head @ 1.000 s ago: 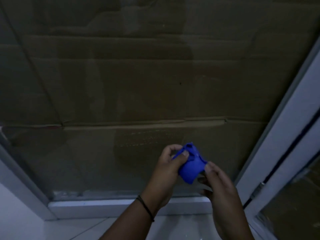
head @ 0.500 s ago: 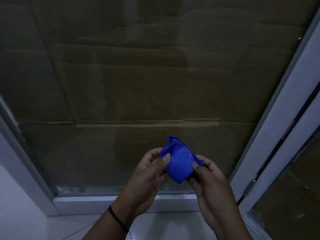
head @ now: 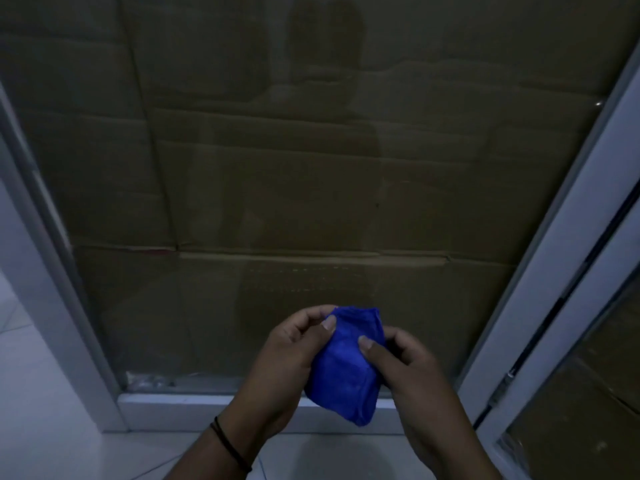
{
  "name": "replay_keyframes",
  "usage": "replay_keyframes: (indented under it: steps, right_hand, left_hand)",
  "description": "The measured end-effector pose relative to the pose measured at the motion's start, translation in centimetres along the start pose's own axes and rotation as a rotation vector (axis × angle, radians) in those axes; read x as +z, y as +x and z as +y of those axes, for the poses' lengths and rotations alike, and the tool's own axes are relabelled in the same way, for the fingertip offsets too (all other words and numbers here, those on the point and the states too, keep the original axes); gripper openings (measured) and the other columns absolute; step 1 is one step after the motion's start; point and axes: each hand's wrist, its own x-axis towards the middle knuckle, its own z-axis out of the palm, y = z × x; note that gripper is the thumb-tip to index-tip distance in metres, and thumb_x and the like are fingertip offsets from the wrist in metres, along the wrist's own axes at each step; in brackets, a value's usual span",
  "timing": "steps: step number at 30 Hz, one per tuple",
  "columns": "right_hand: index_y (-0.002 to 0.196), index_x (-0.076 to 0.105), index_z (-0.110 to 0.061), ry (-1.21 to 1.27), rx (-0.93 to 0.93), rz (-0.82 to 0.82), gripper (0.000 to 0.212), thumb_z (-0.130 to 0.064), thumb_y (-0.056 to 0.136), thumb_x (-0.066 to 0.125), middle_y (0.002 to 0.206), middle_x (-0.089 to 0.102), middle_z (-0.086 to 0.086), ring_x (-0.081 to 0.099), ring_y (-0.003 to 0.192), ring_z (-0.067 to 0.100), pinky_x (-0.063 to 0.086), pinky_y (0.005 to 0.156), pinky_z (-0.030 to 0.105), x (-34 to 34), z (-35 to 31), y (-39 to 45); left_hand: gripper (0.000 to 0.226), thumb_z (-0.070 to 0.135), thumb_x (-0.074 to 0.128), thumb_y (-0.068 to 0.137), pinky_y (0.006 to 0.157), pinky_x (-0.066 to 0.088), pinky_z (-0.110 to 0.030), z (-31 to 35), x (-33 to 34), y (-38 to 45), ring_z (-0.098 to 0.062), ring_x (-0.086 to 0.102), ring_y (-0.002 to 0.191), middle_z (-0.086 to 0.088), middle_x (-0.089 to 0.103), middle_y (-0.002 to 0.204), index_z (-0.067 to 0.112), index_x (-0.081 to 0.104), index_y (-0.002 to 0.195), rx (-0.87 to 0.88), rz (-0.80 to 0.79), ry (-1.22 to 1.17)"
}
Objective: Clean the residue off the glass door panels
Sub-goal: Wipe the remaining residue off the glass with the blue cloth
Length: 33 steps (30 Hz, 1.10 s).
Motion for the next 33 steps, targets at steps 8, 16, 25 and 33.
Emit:
replay_keyframes:
  steps: [8, 16, 25, 33]
  right_hand:
    - [0.097, 0.058, -0.010, 0.357, 0.058, 0.279, 0.009, -0.012, 0.089, 0.058, 0.097, 0.070, 0.012, 0.071, 0.081, 0.022, 0.056, 0.061, 0.031, 0.3, 0.6, 0.8]
    - [0.113, 0.059, -0.029, 0.156, 0.138, -0.021, 0.050, -0.027, 0.067, 0.077, 0.111, 0.064, 0.001, 0.070, 0.085, 0.026, 0.055, 0.061, 0.035, 0.2, 0.6, 0.1]
    - [0.093, 0.058, -0.005, 0.367, 0.164, 0.105, 0.010, -0.011, 0.086, 0.061, 0.074, 0.069, 0.009, 0.067, 0.058, 0.015, 0.052, 0.047, 0.025, 1.6, 0.2, 0.0]
    - [0.091, 0.069, -0.038, -0.375, -0.157, 0.125, 0.050, -0.068, 0.051, 0.066, 0.101, 0.062, -0.020, 0.057, 0.093, -0.009, 0.049, 0.079, 0.020, 1.7, -0.3, -0.8]
  left_hand:
    - [0.046, 0.021, 0.074, 0.072, 0.072, 0.056, -0.037, -0.8, -1.1, -1.1, -0.027, 0.068, 0.085, -0.018, 0.070, 0.104, 0.004, 0.060, 0.113, -0.080, -0.023, -0.045]
    - [0.034, 0.016, 0.063, 0.076, 0.065, 0.056, -0.028, 0.6, -1.6, -0.7, -0.023, 0.070, 0.086, -0.013, 0.072, 0.104, 0.009, 0.065, 0.109, 0.005, -0.004, -0.094]
    - [0.055, 0.012, 0.076, 0.074, 0.076, 0.057, -0.032, 0.2, -0.9, -1.4, -0.023, 0.066, 0.093, -0.015, 0.067, 0.115, 0.010, 0.052, 0.124, -0.019, -0.031, -0.365]
    - [0.052, 0.009, 0.072, 0.068, 0.071, 0.057, -0.029, 0.1, -0.5, -1.3, -0.028, 0.070, 0.094, -0.014, 0.072, 0.102, 0.010, 0.057, 0.117, 0.074, 0.062, -0.082]
